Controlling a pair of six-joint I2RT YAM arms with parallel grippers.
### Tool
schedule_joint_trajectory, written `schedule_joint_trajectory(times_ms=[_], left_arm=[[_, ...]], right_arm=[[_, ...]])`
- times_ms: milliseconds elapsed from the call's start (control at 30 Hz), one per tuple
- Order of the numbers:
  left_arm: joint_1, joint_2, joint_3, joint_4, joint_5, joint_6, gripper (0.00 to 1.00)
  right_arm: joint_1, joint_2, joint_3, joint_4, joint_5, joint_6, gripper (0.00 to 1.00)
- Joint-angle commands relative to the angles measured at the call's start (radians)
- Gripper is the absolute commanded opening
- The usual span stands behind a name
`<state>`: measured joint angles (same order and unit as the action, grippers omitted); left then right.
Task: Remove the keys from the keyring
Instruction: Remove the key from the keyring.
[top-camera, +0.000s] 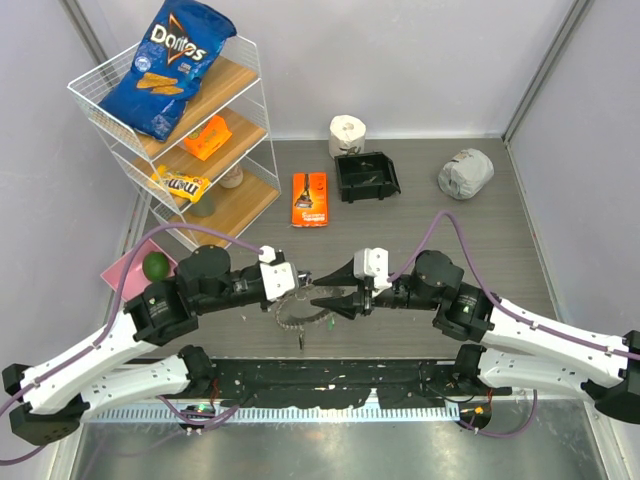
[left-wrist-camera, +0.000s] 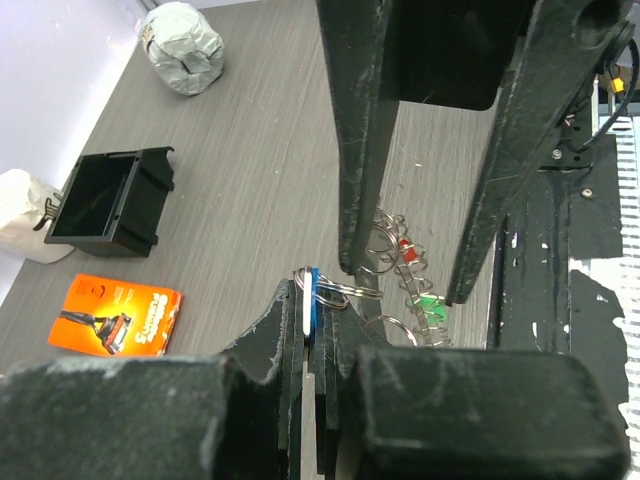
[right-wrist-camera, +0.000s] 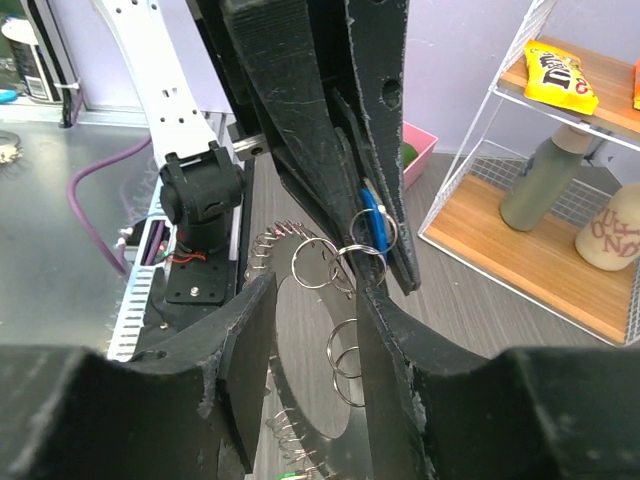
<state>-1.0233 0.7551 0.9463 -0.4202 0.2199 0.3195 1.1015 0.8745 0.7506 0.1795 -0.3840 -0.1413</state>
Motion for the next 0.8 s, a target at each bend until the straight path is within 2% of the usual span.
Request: schedule_joint_trajectory(times_ms=[0,367,467,667,767], left_arm=[[-0.017,-0.008,0.043,0.054,-0.008,-0.017,0.0],[-0.046,-0.008,0.052,0.047,-0.019,-0.031,0.0],[-0.049,-0.01,0.057,0.043,-0.022,-0.031,0.0],[-0.054,-0.023,0.063,0.026,-0.039,-0.028,0.0],[-0.054,-0.03,0.065,0.024,-0.042,-0.028,0.0]], right_arm=[[0.012,0.001,0.05,0.032,0.039,-0.052,0.43],[0.029,0.032,0.062,0.04,0.062,-0.06,0.4],[0.032,0.029,0.062,0.028,0.065,-0.063,0.31],[0.034,-0.022,0.03,0.012,0.076,-0.057,0.24],[0.034,-0.046,0.018,0.0,0.086,-0.057,0.16]])
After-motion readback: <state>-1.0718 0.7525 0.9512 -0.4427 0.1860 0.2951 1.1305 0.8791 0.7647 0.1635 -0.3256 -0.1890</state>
